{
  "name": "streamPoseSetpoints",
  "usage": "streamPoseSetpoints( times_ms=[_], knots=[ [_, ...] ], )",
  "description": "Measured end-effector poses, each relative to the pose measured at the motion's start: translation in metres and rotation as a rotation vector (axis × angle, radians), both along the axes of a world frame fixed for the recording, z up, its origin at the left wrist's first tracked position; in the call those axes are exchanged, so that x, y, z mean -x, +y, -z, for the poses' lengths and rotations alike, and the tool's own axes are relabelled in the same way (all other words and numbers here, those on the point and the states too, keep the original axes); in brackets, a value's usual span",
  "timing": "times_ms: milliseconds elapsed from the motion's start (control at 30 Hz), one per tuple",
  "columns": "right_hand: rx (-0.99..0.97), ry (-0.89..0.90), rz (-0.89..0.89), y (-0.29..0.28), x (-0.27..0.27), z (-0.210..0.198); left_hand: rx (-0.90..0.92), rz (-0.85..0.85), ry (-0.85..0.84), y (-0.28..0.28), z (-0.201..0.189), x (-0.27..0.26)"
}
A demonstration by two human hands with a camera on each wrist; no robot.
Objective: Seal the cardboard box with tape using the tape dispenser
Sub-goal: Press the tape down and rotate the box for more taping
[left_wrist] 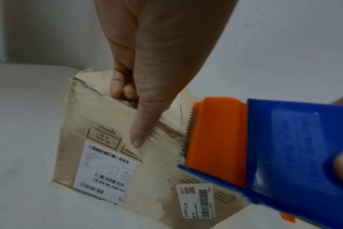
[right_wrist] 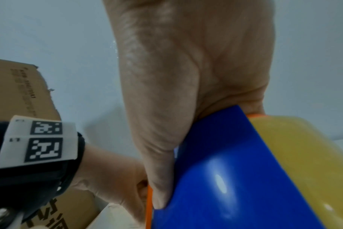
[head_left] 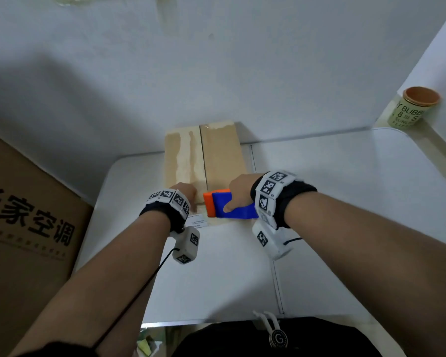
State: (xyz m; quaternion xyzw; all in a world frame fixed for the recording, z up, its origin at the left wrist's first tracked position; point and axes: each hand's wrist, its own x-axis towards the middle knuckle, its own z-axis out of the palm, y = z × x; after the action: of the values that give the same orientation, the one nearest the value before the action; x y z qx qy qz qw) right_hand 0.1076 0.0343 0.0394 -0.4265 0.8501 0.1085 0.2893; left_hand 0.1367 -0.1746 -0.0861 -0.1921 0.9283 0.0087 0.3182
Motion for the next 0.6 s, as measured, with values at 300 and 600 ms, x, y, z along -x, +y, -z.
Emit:
streamPoseSetpoints(
  times_ms=[300, 600],
  knots=[
    [-0.014, 0.017, 0.154, 0.078, 0.030, -0.003, 0.018, -0.066, -0.027, -0.010, 0.013, 0.007],
    [0.008, 0.079, 0.307, 0.145, 0.053, -0.007, 0.087, -0.039, 0.021, 0.026, -0.029, -0.009]
  ],
)
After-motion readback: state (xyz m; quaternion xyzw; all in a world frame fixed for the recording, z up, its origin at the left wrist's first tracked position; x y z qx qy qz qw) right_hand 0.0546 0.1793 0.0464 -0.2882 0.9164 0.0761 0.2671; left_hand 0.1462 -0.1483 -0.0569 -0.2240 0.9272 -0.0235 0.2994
